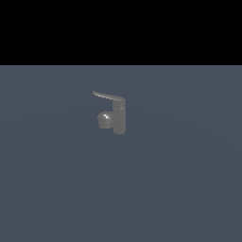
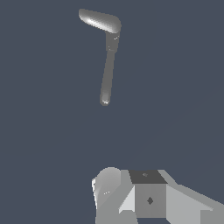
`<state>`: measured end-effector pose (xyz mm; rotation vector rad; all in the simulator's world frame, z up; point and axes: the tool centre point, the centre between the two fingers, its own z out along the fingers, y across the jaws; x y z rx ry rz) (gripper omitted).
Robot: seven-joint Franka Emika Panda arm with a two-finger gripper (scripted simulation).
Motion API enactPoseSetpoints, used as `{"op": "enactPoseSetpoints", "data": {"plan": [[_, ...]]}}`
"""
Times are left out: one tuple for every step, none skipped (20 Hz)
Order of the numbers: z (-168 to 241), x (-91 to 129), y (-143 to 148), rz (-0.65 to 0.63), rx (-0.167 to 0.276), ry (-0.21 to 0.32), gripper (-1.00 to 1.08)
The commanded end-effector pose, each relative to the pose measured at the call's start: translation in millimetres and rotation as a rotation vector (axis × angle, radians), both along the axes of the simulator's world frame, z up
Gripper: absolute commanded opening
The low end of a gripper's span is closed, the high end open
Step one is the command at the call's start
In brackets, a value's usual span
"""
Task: Turn on the faucet by rotating a designated handle.
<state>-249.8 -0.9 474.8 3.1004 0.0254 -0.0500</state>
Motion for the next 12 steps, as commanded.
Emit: {"op": "enactPoseSetpoints", "data": {"plan": [[0.0,0.0,0.0,0.0,0.0,0.0,-1.0],[0.0,0.0,0.5,0.001,0.0,0.0,-1.0],[0.0,-0.1,1.8,0.005,0.001,0.0,-1.0],[-0.1,-0.2,4.0,0.012,0.002,0.0,-1.0],[-0.2,-0.4,7.0,0.02,0.003,0.0,-1.0],[-0.3,-0.7,10.7,0.032,0.005,0.0,-1.0],[-0.5,-0.9,14.7,0.043,0.006,0.0,-1.0],[-0.6,-1.2,17.9,0.052,0.008,0.001,-1.0],[-0.7,-1.3,20.1,0.059,0.009,0.001,-1.0],[-0.7,-1.4,21.5,0.062,0.009,0.001,-1.0],[-0.7,-1.4,21.9,0.063,0.009,0.001,-1.0],[-0.7,-1.3,21.4,0.062,0.009,0.001,-1.0]]}}
